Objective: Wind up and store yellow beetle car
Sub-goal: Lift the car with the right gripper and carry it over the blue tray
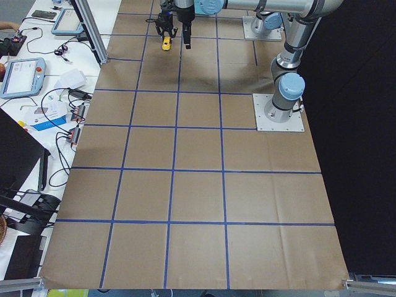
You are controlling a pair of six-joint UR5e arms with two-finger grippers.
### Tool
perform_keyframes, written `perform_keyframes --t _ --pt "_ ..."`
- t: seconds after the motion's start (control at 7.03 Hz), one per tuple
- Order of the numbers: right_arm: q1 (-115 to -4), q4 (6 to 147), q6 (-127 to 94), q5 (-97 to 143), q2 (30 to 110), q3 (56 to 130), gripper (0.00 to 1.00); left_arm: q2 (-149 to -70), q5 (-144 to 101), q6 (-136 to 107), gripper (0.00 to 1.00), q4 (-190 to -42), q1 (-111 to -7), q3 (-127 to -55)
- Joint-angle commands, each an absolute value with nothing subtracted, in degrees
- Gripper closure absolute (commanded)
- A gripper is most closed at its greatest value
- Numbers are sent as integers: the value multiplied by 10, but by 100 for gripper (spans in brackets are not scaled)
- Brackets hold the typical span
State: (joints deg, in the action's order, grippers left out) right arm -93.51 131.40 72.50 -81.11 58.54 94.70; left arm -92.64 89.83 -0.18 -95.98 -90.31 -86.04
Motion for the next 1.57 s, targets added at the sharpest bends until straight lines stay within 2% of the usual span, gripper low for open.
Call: perform_keyframes --t 0.0,0.28,0.57,0.85,1.14,1.42 --pt "-926 1296 662 -816 625 934 74 -926 898 -2 0 -960 -901 -860" --pt "-886 1264 566 -824 692 940 73 -926 898 -2 0 -960 -901 -860" --pt "-783 1216 563 -828 724 941 72 -926 898 -2 0 -960 -901 -860" --pt "-689 1107 489 -829 785 942 72 -925 898 -2 0 -960 -900 -860" --pt "-676 1047 378 -865 835 944 72 -925 898 -2 0 -960 -900 -860" --pt "-549 1037 339 -863 845 997 75 -925 898 -2 0 -960 -900 -860"
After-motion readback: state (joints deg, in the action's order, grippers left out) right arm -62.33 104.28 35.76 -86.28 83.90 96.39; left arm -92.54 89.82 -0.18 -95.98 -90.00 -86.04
